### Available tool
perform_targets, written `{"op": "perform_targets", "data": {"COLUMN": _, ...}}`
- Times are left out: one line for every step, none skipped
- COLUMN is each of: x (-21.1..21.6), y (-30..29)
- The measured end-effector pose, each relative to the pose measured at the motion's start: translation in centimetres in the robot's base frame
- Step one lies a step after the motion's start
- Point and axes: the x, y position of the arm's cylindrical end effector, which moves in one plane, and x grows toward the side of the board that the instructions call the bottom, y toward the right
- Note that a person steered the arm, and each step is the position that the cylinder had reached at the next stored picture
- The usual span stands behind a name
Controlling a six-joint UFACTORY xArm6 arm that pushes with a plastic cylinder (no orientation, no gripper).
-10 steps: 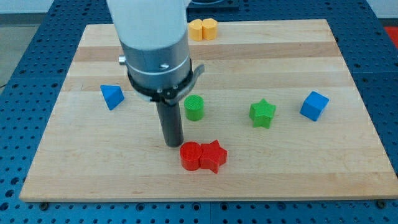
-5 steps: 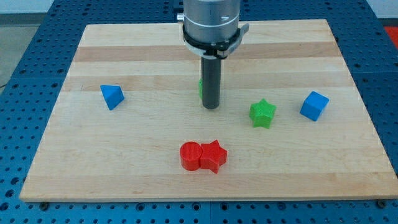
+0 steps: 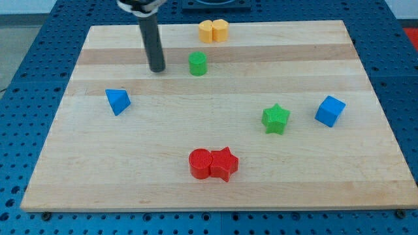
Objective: Slide the green circle to the top left corner
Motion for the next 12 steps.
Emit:
{"op": "perform_targets", "data": {"x": 2.1, "y": 0.7}}
{"op": "perform_targets", "data": {"x": 4.9, "y": 2.3}}
{"op": "perform_targets", "data": {"x": 6.1, "y": 6.5}}
{"op": "perform_targets", "data": {"x": 5.5, "y": 13.0}}
{"op": "perform_targets", "data": {"x": 3.2, "y": 14.6}}
{"op": "perform_targets", "data": {"x": -0.2, "y": 10.3}}
{"op": "perform_targets", "data": {"x": -3.0, "y": 3.1}}
{"op": "perform_targets", "data": {"x": -3.5, "y": -2.4}}
{"op": "perform_targets", "data": {"x": -2.2, "y": -1.8}}
{"op": "perform_targets", "data": {"x": -2.1, "y": -1.6}}
{"op": "perform_targets", "data": {"x": -2.4, "y": -1.6}}
{"op": "perform_targets", "data": {"x": -4.7, "y": -3.5}}
